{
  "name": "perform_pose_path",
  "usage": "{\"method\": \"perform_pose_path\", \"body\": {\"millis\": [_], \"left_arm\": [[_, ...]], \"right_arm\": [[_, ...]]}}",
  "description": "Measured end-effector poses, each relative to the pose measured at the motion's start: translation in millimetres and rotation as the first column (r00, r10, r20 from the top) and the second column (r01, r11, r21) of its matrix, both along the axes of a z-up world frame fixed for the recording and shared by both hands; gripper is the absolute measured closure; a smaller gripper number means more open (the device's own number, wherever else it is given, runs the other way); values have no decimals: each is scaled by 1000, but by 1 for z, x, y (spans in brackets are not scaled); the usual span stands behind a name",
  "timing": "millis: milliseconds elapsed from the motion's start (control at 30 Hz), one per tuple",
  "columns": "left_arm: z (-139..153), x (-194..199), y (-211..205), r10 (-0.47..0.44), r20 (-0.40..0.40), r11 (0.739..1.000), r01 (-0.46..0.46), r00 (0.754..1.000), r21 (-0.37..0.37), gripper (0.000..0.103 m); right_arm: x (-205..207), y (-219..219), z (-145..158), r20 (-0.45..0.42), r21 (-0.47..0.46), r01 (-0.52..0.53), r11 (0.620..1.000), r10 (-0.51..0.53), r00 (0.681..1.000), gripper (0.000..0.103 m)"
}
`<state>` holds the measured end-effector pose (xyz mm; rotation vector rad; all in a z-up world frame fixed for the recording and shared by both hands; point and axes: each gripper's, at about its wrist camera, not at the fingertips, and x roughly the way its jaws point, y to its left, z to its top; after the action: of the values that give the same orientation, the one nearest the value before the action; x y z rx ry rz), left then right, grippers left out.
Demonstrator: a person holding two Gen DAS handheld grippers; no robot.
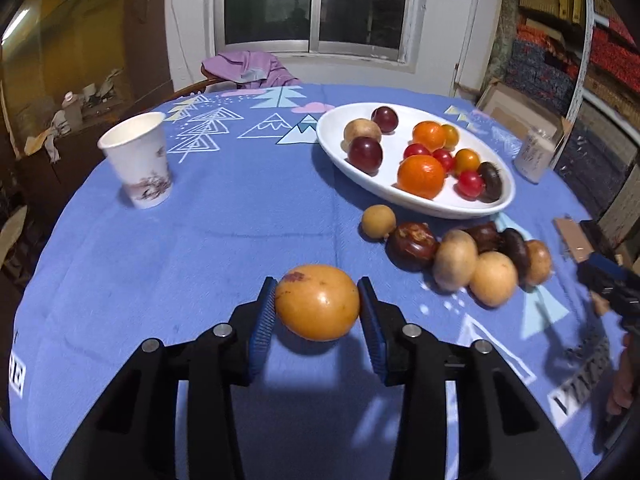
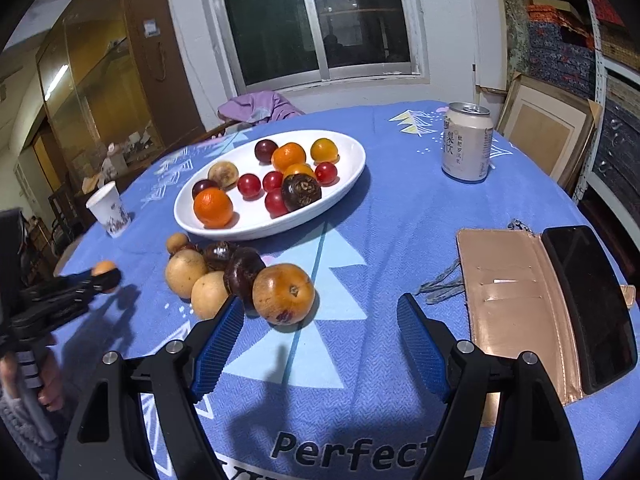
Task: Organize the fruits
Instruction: 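Grasp the brown-spotted tan round fruit with the right tool while the left tool holds its fruit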
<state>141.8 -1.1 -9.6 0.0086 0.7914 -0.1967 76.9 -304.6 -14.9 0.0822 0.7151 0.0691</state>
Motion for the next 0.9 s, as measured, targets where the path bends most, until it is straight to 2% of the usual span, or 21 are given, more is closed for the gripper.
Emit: {"method": "perform_pose_path", "body": {"millis": [133,267,400,533,600,733,900], "left_arm": [[8,-21,6,-13,32,999,14,999,-33,63],[4,-21,0,-44,17,999,45,999,-30,63],[0,-21,-7,-70,1,997,70,998,-18,63],[-2,-20,-10,-86,-11,996,85,996,-23,63],[-4,-19,-12,-91,-17,996,91,996,-22,63],[-6,-20,-15,-101,-22,995,101,995,-10,63],[-7,-19,-15,-105,-29,994,104,994,-12,63]], "right_arm": [[2,25,-7,-19,-106,-87,991,85,996,23],[15,47,-13,-35,-259,-138,956,133,990,25],[34,46,-17,-81,-236,-168,957,153,985,40],[39,35,-20,-90,-170,-165,972,151,984,41],[40,33,-20,-86,-164,-163,973,150,985,42],[41,30,-20,-82,-139,-165,977,155,985,53],[44,30,-19,-78,-126,-164,978,155,985,53]]}}
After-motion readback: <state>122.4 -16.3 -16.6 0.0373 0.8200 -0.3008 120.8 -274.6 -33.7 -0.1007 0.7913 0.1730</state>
